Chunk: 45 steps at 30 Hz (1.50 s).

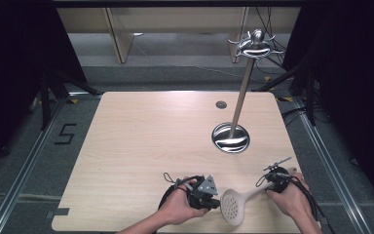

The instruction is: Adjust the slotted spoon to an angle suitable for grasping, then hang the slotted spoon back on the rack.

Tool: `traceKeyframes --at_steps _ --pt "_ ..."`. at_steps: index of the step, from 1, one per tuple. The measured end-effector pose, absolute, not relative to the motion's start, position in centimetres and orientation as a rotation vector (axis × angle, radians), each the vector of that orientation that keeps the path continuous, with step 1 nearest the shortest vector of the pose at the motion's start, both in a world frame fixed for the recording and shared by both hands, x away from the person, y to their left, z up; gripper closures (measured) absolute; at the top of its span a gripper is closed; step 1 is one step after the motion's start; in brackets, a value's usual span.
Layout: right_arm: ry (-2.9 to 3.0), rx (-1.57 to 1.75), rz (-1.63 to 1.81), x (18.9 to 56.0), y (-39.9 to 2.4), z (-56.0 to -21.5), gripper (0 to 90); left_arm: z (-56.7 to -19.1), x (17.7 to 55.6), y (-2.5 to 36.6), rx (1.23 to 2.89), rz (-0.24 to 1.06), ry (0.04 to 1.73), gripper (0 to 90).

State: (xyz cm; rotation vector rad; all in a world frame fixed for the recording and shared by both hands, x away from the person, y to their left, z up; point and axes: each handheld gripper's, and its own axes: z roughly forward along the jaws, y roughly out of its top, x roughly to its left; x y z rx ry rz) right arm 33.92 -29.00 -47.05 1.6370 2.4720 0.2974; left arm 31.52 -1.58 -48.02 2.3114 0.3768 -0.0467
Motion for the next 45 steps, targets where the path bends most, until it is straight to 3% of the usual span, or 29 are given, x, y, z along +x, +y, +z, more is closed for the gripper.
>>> traceKeyframes --at_steps 5,9,13,17,23,26,34,45 --pt "2.453 1.633 0.338 33.5 -29.5 -47.0 90.0 -47.8 31.7 -0.6 2.302 -0.011 0.385 85.3" --pt "2.365 1.694 0.412 32.8 -30.7 -46.3 81.8 -47.1 32.1 2.9 2.257 0.035 0.460 81.1" --pt "2.318 1.784 0.495 32.1 -31.3 -45.8 75.4 -47.1 32.7 7.6 2.240 0.091 0.551 74.3" --pt "2.216 1.847 0.534 31.8 -32.3 -45.3 62.7 -47.8 32.9 13.4 2.192 0.133 0.717 67.0" --pt "2.095 1.991 0.590 32.3 -32.6 -44.9 53.9 -48.2 32.4 18.6 2.128 0.206 0.852 57.4" --pt "2.119 1.946 0.586 32.7 -32.7 -44.5 51.7 -48.1 33.0 19.5 2.066 0.238 0.939 55.0" --pt "2.012 2.009 0.594 32.9 -31.9 -44.3 41.5 -48.1 33.5 19.6 2.044 0.258 0.941 52.6" --pt "2.064 1.895 0.585 33.1 -33.3 -44.4 38.0 -48.3 33.2 19.8 2.013 0.259 0.963 52.5"
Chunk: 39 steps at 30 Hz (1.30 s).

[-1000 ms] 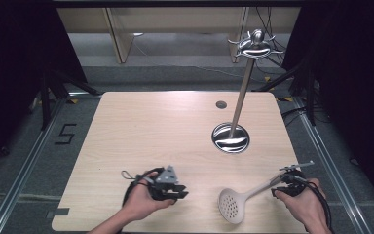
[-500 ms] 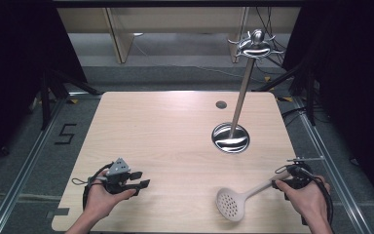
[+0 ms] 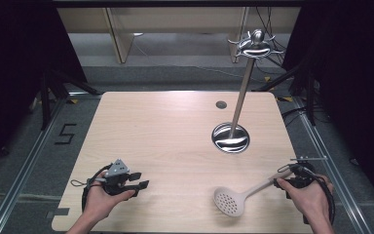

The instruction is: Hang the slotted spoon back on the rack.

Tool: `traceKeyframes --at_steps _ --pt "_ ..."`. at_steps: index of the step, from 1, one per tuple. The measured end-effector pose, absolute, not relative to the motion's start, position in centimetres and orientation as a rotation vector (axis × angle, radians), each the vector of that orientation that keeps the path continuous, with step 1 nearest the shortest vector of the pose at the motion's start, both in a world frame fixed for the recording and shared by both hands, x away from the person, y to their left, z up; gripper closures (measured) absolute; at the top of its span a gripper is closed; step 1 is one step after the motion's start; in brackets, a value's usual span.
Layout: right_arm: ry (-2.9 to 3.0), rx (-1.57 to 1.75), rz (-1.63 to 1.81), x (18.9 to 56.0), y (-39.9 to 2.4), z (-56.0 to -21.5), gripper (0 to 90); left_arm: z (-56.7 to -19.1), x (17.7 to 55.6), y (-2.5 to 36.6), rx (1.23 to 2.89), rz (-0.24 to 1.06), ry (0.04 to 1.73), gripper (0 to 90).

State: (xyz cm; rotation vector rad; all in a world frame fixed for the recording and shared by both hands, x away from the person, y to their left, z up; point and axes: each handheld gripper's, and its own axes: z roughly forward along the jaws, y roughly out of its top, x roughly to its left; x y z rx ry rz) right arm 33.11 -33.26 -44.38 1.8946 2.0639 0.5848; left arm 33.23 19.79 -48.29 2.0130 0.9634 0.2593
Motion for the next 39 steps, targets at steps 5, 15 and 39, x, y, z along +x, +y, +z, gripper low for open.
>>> traceKeyframes --at_steps 5,15,39 --pt "1.996 1.995 0.550 33.6 -33.4 -44.1 37.7 -48.3 33.1 19.7 2.027 0.259 0.941 52.3" --pt "1.932 2.085 0.539 34.9 -34.1 -43.3 35.3 -48.1 33.1 19.4 2.072 0.276 0.923 52.1" --pt "1.797 2.321 0.408 38.5 -34.5 -44.7 34.7 -48.1 32.5 19.1 2.064 0.265 0.880 51.5"
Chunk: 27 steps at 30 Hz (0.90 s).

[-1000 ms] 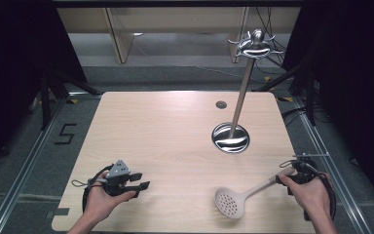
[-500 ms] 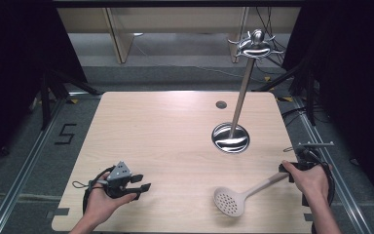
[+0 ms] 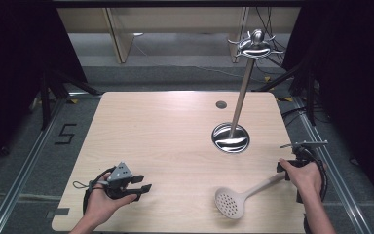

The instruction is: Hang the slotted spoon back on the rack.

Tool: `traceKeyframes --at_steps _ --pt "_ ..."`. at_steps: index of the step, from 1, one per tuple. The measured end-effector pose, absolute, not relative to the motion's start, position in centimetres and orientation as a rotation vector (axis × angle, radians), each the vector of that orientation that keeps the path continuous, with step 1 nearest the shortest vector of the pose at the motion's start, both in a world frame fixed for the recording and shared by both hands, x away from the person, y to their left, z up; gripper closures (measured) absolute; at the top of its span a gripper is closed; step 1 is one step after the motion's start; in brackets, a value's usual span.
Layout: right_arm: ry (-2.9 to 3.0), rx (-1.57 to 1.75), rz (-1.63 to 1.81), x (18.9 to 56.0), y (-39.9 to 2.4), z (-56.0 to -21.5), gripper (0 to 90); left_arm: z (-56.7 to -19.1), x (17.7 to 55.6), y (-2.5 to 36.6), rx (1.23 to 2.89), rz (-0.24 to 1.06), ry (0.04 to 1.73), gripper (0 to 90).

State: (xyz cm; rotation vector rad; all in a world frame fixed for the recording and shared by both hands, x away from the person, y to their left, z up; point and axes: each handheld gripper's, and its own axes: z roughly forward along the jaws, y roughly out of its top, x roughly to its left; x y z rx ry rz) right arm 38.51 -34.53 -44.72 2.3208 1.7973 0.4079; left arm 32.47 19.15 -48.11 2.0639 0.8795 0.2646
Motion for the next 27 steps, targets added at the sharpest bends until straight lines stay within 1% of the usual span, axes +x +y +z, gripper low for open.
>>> traceKeyframes --at_steps 1,3,4,6,7,8,12,14,16,19,20,23,25,27 --pt "1.765 2.366 0.406 38.6 -34.3 -44.9 34.6 -48.1 32.5 19.2 2.072 0.266 0.876 51.4" --pt "1.789 2.342 0.406 38.7 -34.4 -45.2 34.3 -48.2 32.4 19.0 2.044 0.257 0.891 51.2" --pt "1.764 2.380 0.402 38.7 -34.1 -45.3 34.1 -48.1 32.5 19.3 2.075 0.268 0.874 51.1" --pt "1.746 2.396 0.391 38.8 -34.0 -45.3 33.9 -48.1 32.5 19.3 2.076 0.263 0.871 51.0" --pt "1.854 2.279 0.393 38.7 -34.8 -45.7 33.8 -48.0 32.5 19.4 2.081 0.257 0.875 51.0" --pt "1.759 2.379 0.392 38.8 -34.2 -45.6 33.7 -48.1 32.4 19.3 2.073 0.264 0.873 50.9" --pt "1.752 2.396 0.367 38.8 -34.2 -45.8 33.7 -48.2 32.3 19.0 2.035 0.246 0.906 50.7" --pt "1.757 2.399 0.361 38.9 -34.2 -46.0 33.7 -48.1 32.4 19.2 2.073 0.262 0.872 50.7" --pt "1.784 2.362 0.357 38.9 -34.4 -46.1 33.7 -48.1 32.4 19.1 2.073 0.261 0.872 50.7" --pt "1.748 2.418 0.364 39.1 -34.2 -46.3 33.5 -48.2 32.4 19.1 2.073 0.259 0.873 50.7" --pt "1.810 2.364 0.361 39.1 -34.6 -46.4 33.5 -48.2 32.4 19.2 2.074 0.258 0.873 50.7" --pt "1.736 2.425 0.363 39.4 -34.1 -46.4 33.6 -48.2 32.5 19.1 2.074 0.259 0.873 50.7" --pt "1.828 2.342 0.371 39.5 -34.6 -46.5 33.6 -48.1 32.4 19.2 2.074 0.260 0.871 50.7" --pt "1.766 2.404 0.355 39.6 -34.1 -46.4 33.7 -48.1 32.4 19.2 2.072 0.260 0.871 50.7"
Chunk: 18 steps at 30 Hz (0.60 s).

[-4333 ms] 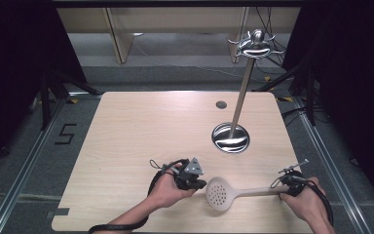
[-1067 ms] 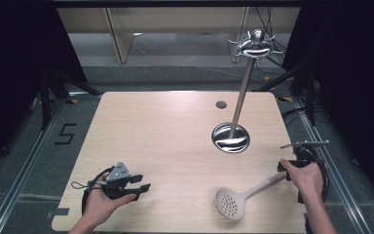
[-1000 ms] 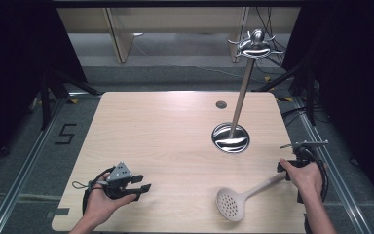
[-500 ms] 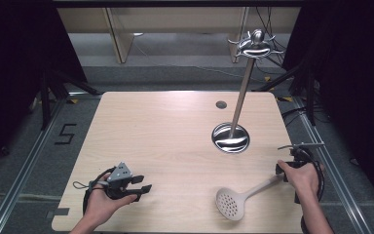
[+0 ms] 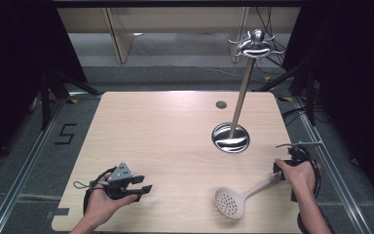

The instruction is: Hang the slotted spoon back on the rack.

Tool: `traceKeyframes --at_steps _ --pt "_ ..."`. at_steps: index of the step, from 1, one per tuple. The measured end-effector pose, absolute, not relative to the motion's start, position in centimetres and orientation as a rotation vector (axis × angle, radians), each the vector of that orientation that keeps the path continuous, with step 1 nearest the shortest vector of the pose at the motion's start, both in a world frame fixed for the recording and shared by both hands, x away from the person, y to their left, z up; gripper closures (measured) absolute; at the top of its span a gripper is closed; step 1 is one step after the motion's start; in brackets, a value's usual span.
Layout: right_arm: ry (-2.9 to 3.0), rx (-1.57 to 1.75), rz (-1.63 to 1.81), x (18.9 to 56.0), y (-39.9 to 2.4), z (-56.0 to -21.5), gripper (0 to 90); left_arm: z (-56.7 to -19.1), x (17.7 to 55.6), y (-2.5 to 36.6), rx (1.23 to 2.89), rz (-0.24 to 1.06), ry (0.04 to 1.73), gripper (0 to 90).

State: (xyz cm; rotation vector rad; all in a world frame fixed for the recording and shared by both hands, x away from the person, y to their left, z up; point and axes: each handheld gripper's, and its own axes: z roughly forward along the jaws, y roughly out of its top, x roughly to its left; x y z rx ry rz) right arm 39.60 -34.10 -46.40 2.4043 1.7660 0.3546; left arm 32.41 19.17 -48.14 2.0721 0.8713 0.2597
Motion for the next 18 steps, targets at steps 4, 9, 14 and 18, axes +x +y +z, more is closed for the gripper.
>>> traceKeyframes --at_steps 4,9,14,18 --pt "1.734 2.433 0.365 39.65 -33.84 -46.47 33.7 -48.22 32.40 19.07 2.047 0.251 0.887 50.7" --pt "1.804 2.392 0.325 39.73 -34.22 -46.57 34.6 -48.14 32.43 19.18 2.070 0.261 0.884 50.7" --pt "1.816 2.374 0.319 39.71 -34.42 -46.85 36.9 -48.17 32.43 19.14 2.056 0.255 0.884 50.7" --pt "1.750 2.446 0.338 39.75 -33.98 -46.79 37.4 -48.20 32.41 19.07 2.051 0.252 0.888 50.8"
